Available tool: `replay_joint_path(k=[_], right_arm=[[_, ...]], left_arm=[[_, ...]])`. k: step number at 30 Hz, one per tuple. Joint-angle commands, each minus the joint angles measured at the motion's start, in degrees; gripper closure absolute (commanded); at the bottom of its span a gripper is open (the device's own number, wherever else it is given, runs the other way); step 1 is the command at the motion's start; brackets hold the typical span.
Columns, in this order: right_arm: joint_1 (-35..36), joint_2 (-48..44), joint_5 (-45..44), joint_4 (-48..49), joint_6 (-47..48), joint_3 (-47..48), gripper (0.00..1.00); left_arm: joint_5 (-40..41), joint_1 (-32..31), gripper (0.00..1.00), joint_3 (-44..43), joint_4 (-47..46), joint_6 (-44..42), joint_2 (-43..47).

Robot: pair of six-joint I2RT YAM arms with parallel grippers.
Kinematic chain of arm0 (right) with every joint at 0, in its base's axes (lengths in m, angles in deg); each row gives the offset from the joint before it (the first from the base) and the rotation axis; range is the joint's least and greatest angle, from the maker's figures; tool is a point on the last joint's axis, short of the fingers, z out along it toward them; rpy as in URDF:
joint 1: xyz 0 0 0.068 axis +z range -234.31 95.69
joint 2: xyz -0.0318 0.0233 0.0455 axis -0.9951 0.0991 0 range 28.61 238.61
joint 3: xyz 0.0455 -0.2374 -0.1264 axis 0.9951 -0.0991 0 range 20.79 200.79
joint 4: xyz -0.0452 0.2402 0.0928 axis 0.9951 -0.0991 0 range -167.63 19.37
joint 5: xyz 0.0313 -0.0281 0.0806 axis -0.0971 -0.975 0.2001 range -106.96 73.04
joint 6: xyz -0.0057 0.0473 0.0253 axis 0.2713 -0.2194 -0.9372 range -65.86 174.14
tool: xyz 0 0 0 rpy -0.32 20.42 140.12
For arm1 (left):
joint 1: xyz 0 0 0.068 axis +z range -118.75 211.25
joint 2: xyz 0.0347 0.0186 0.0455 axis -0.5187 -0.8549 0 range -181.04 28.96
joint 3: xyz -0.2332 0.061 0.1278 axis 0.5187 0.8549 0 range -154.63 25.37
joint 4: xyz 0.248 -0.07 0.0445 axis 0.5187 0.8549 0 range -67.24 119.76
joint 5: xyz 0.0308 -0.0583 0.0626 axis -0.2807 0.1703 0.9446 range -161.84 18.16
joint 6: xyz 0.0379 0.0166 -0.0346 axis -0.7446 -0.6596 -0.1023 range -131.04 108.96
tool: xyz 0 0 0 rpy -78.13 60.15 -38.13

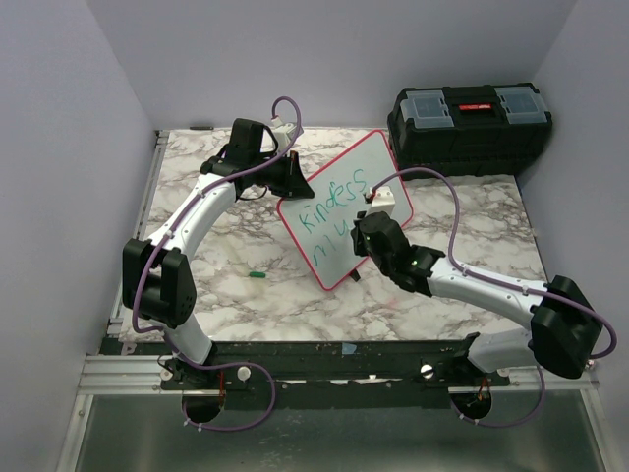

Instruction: Write a sentence on the whiteboard

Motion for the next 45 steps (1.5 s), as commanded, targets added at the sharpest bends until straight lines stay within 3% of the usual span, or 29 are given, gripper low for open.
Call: replay_joint_path(k=[1,11,28,45], right_arm=[[-0.21,-0.85,1.08,-2.62,-0.57,0.06,0.99],[-1.38,-3.92,-0.10,-3.54,0.76,2.79,0.99],[-5.65,0.23,2.43,-2.63,1.41,8.23,0.99],[-6.18,1.17,6.31,-1.02,-1.43,3.52,0.99]], left_arm=[[6.67,-0.02,1.00,1.19,1.94,-5.62,1.02],[6.57,-0.06,1.00,0.98,2.03,-5.65,1.19],[6.65,-0.02,1.00,1.01,2.36,-5.96,1.42],[6.57,-0.02,1.00,0.78,2.47,-5.97,1.42]])
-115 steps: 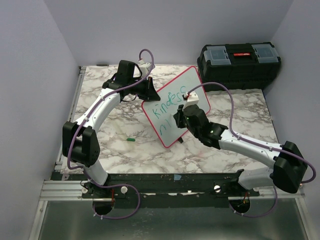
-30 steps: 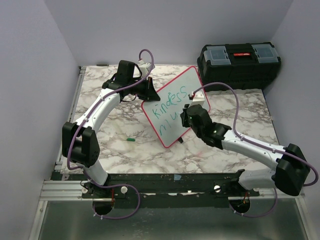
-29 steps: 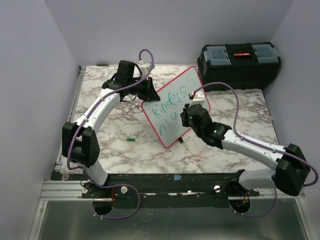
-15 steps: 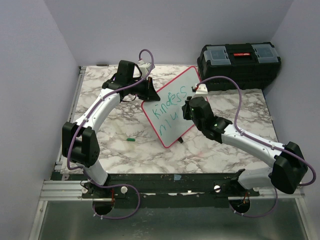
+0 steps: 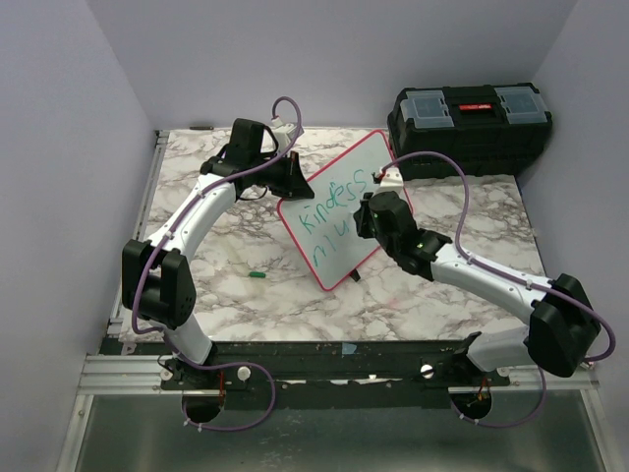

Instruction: Write a sentence on the whiteboard

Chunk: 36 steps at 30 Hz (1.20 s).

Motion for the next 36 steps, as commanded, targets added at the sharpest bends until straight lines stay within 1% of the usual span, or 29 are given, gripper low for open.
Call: replay_joint_path(k=[1,11,20,28,36], right_arm=[[-0.22,-0.44,2.13,1.00,-1.59,-3.19,1.00],[-0.21,-3.93,2.57,0.98,-4.23,-8.35,0.99],[-0.41,-2.04,-5.59,-3.32,-2.46,-2.51,0.99],[-0.79,-3.47,-5.48,-2.48,-0.92,-0.35,0.99],[-1.29,-1.66,-2.84,-0.87,-1.44,-1.09,0.99]], left_arm=[[6.47,0.04,1.00,0.73,2.14,-5.87,1.09],[6.18,0.04,1.00,0.37,1.92,-5.63,1.00],[6.10,0.04,1.00,0.80,1.97,-5.71,1.27],[6.19,0.00,1.00,0.76,1.97,-5.73,1.18],[6.27,0.04,1.00,0.60,2.14,-5.84,1.09]])
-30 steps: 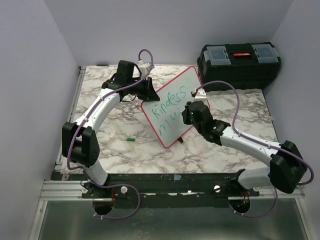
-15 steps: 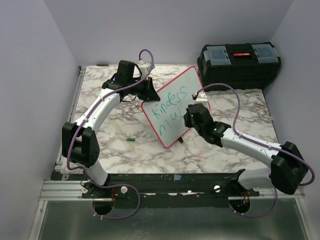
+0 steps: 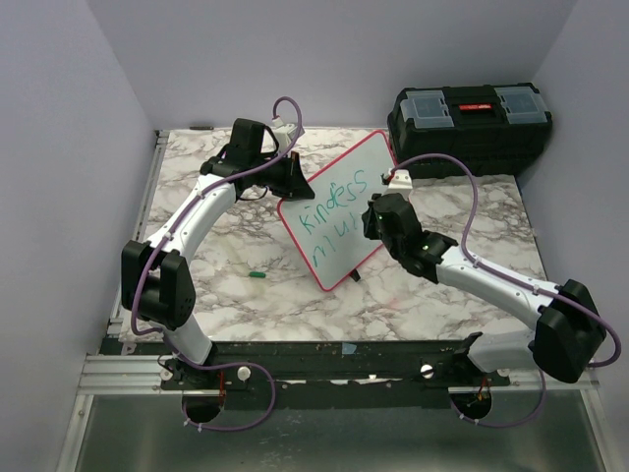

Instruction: Write a sentence on the whiteboard

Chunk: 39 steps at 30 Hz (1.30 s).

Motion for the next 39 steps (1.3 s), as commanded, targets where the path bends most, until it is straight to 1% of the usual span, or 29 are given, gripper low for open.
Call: replay_joint_path(k=[1,26,39], right_arm=[[-0.67,0.98,0.88,1.56,-0.17,0.38,0.99],[-3.01,3.54,3.81,3.04,0.35,0.02,0.99],[-4.31,2.40,3.50,1.81,3.15,3.03,0.99]], left_arm=[[6.35,0.04,1.00,0.58,1.90,-5.61,0.76],[6.30,0.04,1.00,0.30,2.21,-5.66,0.72],[6.67,0.04,1.00,0.23,2.42,-5.71,0.42]])
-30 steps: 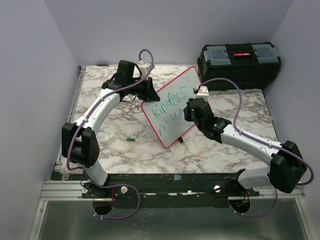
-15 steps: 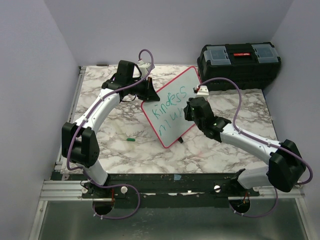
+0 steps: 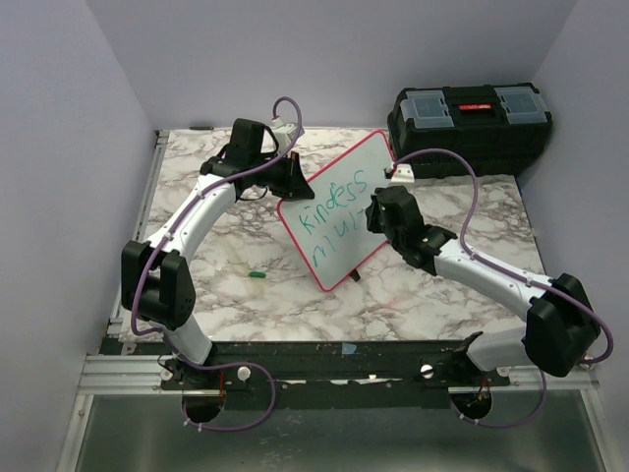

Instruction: Write a sentence on the whiteboard

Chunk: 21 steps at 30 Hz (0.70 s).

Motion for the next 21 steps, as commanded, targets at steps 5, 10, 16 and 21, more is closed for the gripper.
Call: replay_joint_path(k=[5,10,16,21], right_arm=[[-0.26,-1.55,1.83,-0.36,2.00,3.06,0.99],[-0.32,-1.32,2.29,-0.21,2.14,3.45,0.99],[-0.30,0.38,3.07,0.42,1.32,4.23,0.99],[-0.30,1.76,4.06,0.62,0.62,4.09,0.99]], left_arm=[[6.63,0.04,1.00,0.42,2.19,-5.60,0.53],[6.56,0.04,1.00,0.58,2.19,-5.53,0.59],[6.37,0.04,1.00,0.64,2.01,-5.30,0.67],[6.36,-0.03,1.00,0.68,2.01,-5.36,0.93]])
